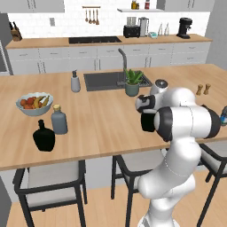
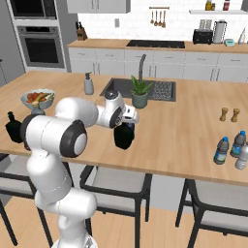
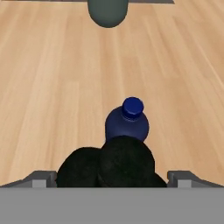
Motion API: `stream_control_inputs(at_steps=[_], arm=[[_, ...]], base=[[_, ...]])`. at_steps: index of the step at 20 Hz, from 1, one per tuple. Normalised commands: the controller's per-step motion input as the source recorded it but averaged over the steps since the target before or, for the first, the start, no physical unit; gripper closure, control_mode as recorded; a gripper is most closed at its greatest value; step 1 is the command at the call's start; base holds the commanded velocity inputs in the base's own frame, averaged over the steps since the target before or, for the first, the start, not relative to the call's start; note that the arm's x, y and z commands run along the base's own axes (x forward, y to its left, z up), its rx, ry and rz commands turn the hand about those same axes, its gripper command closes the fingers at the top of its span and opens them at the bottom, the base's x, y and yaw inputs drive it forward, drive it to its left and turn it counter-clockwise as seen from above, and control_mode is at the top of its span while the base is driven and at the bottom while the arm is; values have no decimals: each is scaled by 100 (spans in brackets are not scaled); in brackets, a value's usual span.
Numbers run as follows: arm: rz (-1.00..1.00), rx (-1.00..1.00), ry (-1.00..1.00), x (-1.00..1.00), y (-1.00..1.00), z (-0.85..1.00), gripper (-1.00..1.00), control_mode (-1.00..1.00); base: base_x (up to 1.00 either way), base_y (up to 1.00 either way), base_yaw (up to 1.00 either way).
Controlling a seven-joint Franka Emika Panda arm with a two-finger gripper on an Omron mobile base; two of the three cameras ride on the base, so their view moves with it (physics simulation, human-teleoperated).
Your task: Move the plastic bottles in the middle to the plastics group, and the glass bottles in the middle to the glass group.
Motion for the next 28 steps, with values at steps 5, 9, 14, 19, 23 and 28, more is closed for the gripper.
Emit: stream_control_inputs(at_steps=[5,9,14,19,23,28], arm=[[0,0,0,0,0,-18,-100,-100],[0,1,0,0,0,-10,100,-100],[0,0,0,0,0,-3,100,-100],[0,2,0,-6,0,0,100,-100],[0,10,-9,-58,0,1,100,-100],[0,7,-21,-57,11,26,100,-100]], base=[[0,0,0],[0,0,0],[0,0,0],[0,0,0],[0,0,0],[0,0,0]])
